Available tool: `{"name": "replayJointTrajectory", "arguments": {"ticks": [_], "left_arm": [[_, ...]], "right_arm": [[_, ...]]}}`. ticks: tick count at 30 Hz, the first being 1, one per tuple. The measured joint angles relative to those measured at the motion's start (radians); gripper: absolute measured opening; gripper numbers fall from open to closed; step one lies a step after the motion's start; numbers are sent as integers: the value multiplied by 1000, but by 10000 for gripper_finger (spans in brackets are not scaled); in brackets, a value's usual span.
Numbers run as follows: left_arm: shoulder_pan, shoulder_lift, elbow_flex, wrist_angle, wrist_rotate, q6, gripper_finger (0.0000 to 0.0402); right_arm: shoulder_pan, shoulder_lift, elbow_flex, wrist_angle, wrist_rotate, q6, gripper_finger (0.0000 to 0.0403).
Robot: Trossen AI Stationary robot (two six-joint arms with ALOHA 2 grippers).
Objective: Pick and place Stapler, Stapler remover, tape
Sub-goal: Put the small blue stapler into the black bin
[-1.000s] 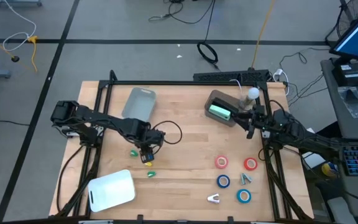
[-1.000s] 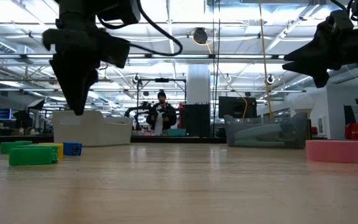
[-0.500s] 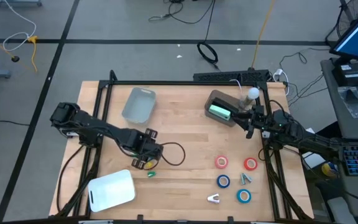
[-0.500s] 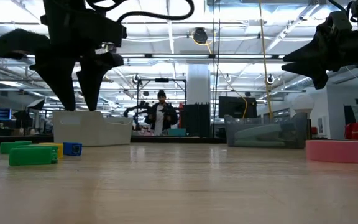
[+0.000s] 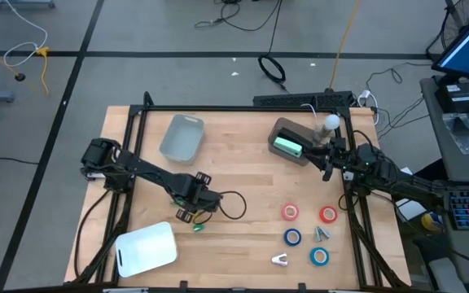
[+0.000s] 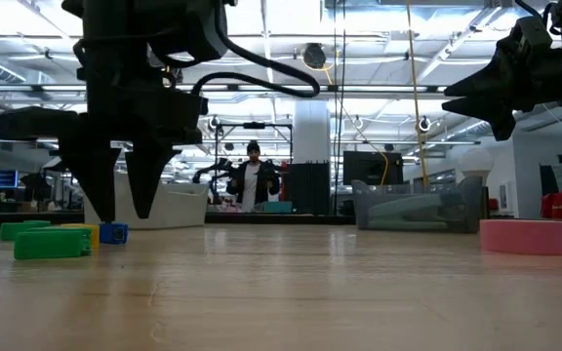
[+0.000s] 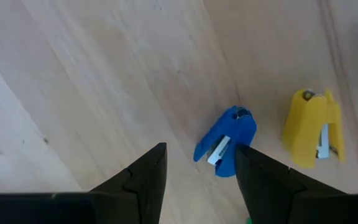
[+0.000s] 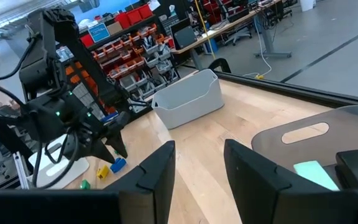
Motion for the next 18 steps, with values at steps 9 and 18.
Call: {"name": "replayJointTrajectory", "arguments": {"ticks": [9, 18], "left_arm": [[0, 5, 0, -1, 0, 31, 189], [0, -55, -1, -23, 10, 12, 189]], "right_arm": [[0, 0, 0, -4, 1, 22, 130], [0, 0, 0, -4, 1, 27, 130]]}}
